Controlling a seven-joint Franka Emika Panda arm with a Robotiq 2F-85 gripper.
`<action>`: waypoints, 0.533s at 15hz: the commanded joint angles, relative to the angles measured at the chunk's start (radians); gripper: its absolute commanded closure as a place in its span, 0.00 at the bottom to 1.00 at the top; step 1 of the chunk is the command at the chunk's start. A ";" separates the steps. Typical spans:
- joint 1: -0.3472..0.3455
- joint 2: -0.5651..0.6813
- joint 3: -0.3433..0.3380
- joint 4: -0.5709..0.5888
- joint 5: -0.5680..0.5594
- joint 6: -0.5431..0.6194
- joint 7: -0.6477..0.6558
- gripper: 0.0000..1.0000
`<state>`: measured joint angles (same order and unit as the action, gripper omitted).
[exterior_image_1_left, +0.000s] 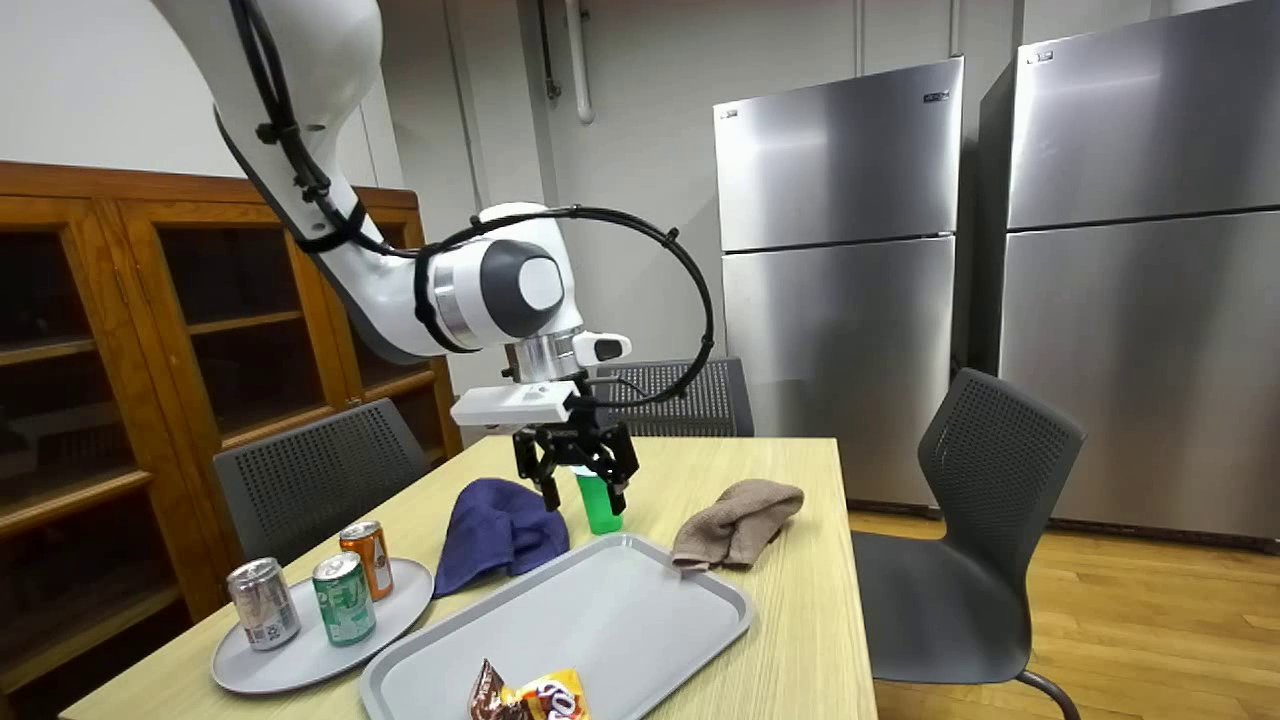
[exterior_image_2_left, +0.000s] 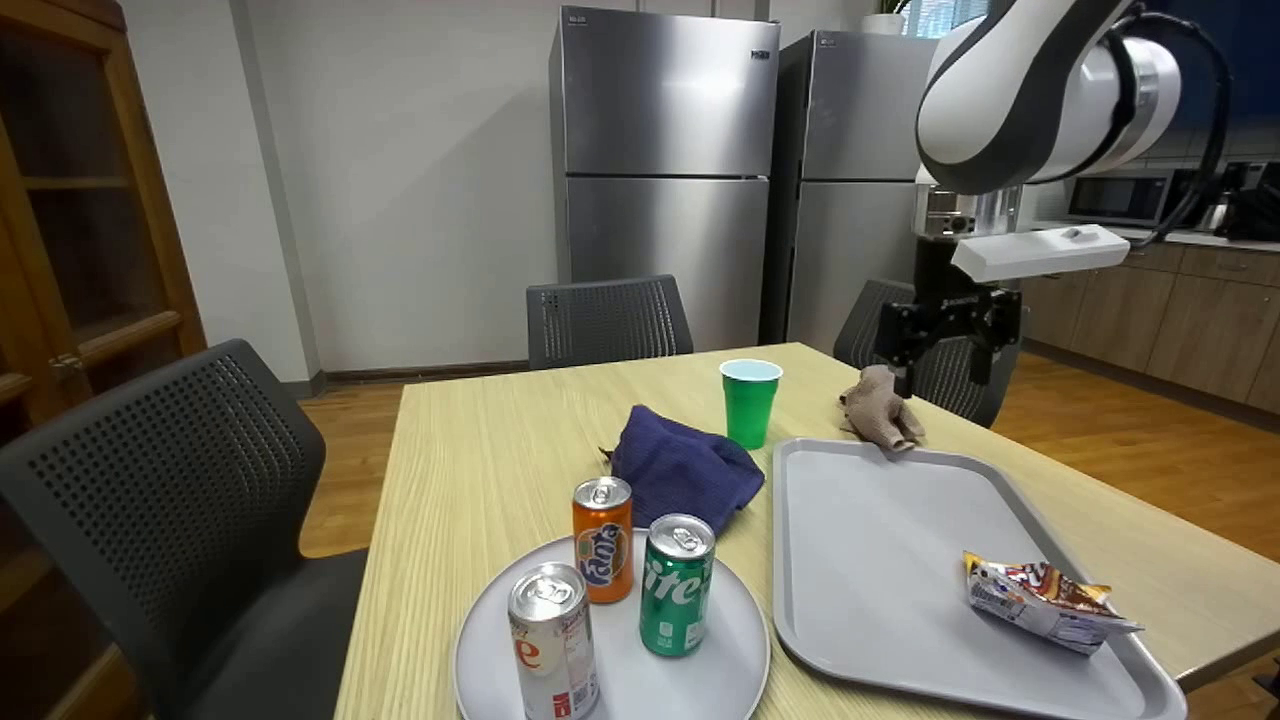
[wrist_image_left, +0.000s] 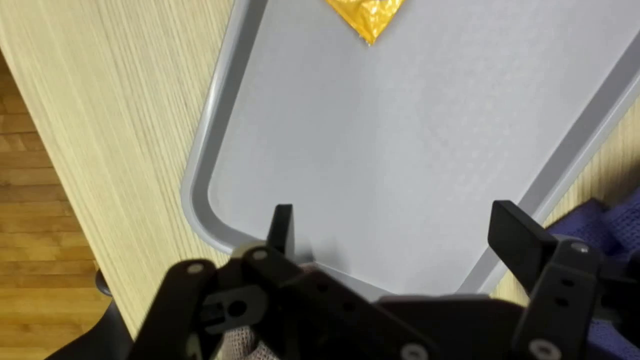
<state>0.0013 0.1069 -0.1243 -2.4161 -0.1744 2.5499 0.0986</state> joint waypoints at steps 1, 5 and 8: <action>0.010 -0.096 0.016 -0.115 -0.074 0.017 0.188 0.00; 0.002 -0.134 0.027 -0.178 -0.153 0.000 0.422 0.00; -0.009 -0.141 0.031 -0.216 -0.180 -0.007 0.544 0.00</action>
<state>0.0127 0.0129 -0.1121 -2.5749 -0.3143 2.5499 0.5188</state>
